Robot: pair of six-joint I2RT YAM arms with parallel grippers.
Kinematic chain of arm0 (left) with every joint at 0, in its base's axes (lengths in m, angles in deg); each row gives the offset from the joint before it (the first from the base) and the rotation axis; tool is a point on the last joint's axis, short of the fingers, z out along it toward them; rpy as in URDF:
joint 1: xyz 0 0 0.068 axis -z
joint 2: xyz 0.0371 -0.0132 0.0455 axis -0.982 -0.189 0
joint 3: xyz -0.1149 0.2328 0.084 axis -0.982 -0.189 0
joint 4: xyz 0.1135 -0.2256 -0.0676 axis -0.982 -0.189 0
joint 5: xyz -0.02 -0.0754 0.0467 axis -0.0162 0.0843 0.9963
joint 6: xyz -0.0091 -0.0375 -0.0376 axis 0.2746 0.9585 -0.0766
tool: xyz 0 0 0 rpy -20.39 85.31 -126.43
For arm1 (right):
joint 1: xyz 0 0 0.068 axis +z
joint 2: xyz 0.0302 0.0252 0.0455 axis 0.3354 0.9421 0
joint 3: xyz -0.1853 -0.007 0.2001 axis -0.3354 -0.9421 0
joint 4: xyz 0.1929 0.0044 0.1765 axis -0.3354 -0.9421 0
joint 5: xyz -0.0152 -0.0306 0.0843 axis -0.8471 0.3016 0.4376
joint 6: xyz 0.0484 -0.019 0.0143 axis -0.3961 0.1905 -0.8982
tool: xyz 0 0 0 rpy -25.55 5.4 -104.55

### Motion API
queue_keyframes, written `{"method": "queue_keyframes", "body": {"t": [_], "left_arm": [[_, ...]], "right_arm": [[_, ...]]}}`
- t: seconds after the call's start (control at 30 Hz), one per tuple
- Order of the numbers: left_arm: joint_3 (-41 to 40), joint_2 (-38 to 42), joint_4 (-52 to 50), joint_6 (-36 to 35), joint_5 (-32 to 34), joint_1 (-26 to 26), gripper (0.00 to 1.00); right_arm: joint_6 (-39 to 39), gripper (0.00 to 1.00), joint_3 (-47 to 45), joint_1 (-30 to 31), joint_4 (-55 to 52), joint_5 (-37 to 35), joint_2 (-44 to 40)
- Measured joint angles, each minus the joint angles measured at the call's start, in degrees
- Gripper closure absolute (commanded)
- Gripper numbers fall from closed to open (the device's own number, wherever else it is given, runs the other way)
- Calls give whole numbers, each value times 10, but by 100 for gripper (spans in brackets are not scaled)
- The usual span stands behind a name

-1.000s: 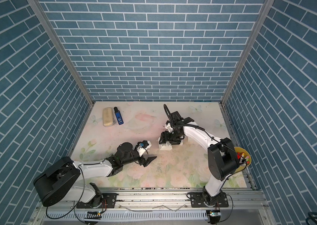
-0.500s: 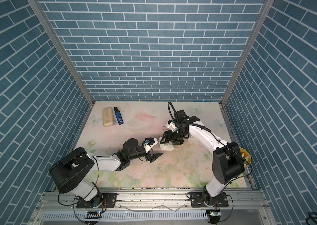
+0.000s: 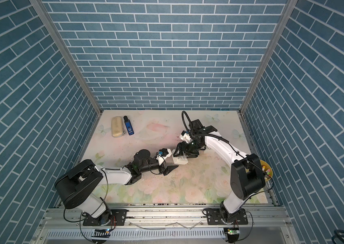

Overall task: Take the necklace out of the lift-off lid jewelry box
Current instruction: Pick up the jewelry box from the center of the board, then open the lid on the jewelry box.

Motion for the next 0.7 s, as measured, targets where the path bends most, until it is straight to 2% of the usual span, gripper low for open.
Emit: {"method": "queue_keyframes", "body": {"t": [0.27,0.43,0.7], "left_arm": [[9,0,5,13,-9,0,18],[11,0,4,23,-12,0,25],[14,0,-1,21,-19,0,19]], "right_arm": [[0,28,0,0,-2,9,0],[2,29,0,0,-4,14,0],[10,29,0,-2,-11,18,0]]}}
